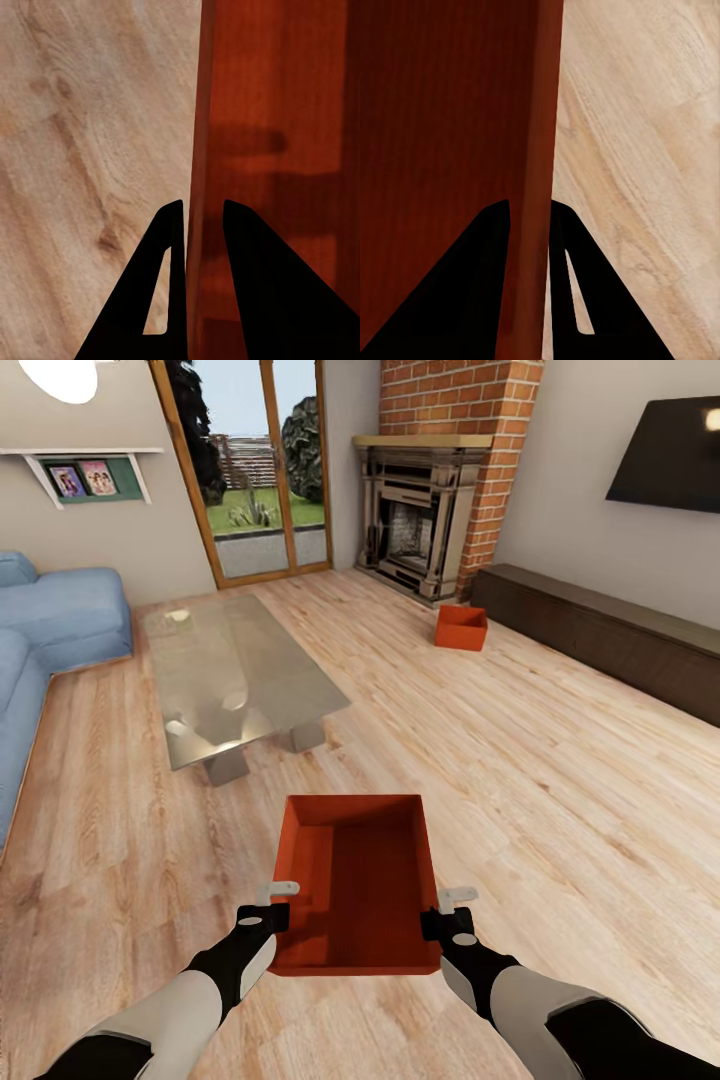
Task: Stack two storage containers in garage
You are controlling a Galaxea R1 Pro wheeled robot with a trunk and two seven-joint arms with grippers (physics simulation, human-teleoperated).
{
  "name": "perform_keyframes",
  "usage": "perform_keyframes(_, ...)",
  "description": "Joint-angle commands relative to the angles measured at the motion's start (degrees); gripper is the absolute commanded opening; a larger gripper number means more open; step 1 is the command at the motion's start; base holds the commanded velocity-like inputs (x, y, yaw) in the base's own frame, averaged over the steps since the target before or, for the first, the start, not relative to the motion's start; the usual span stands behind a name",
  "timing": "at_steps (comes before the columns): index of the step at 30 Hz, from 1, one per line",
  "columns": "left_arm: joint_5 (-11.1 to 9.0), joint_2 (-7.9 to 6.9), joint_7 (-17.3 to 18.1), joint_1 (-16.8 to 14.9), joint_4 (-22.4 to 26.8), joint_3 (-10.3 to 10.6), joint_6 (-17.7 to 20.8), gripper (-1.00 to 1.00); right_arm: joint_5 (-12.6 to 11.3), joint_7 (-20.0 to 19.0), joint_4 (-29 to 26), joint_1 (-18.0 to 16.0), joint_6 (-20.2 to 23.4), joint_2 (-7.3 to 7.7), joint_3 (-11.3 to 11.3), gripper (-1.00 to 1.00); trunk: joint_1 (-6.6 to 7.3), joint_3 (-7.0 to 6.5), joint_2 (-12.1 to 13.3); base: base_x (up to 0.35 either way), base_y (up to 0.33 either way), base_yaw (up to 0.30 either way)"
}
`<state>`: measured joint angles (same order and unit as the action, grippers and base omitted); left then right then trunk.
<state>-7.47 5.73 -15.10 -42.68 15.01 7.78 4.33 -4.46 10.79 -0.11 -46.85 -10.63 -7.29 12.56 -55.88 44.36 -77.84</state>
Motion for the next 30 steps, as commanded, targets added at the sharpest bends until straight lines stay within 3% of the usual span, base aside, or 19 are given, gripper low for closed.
perform_keyframes(1, 0.35, 0.03, -0.45, -0.04, 1.16, -1.72, 0.34, -1.00, -0.98, 0.20, 0.20, 0.00, -0.22, -0.01, -1.05, -1.00, 0.00, -0.05, -0.02, 0.000, 0.000, 0.087)
perform_keyframes(30, 0.20, -0.02, -0.45, -0.04, 1.25, -1.74, 0.33, -1.00, -0.98, 0.20, 0.19, 0.00, -0.27, 0.07, -1.06, -1.00, 0.00, -2.60, -0.02, 0.000, 0.000, 0.103)
